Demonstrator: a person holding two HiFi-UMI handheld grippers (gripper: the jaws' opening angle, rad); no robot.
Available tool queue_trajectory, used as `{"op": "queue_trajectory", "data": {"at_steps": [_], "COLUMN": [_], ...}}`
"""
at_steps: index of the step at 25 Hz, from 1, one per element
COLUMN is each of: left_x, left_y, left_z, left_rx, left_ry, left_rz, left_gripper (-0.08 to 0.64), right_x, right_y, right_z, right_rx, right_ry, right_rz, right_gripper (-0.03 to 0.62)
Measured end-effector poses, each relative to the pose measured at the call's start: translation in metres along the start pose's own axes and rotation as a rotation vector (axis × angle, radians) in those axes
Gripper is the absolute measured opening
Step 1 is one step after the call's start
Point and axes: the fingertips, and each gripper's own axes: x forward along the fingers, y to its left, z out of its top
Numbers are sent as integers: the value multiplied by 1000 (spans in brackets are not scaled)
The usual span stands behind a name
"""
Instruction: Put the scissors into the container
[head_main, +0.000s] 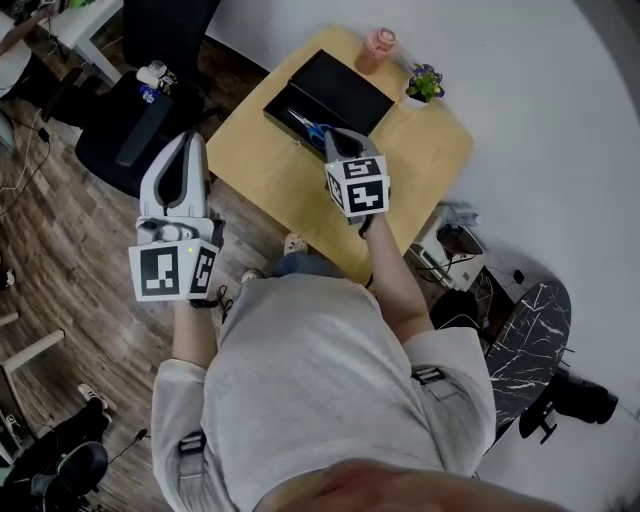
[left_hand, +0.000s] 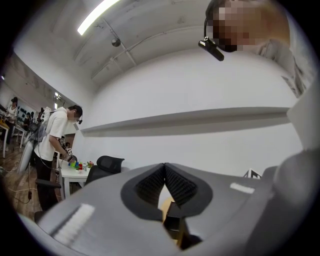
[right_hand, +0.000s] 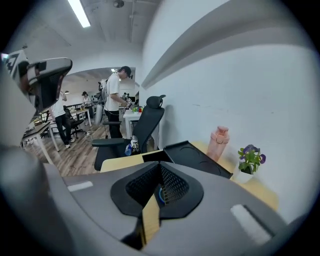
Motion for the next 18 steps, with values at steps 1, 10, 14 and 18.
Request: {"op": "queue_trajectory", "data": {"at_steps": [1,10,14,18], "left_x": [-1,-9,-17,-25], "left_y": [-1,-18,-20,-24], "left_z": [2,16,22,28], "left_rx": [-2,-13,-17,-17], "left_ry": [-6,-44,-59,-72], "left_rz": [-13,-123,-154,-179], "left_gripper": [57,57,58,58], "right_x": [-8,-77,-108,-137], "right_y": [2,16,21,26], "right_z": [4,38,54,65], "right_rx": [4,22,66,73], "right_ry": [-23,-200,-297,-367], "right_rz": [-8,-97,-136,-176], "right_gripper": [3,3,3,3]}}
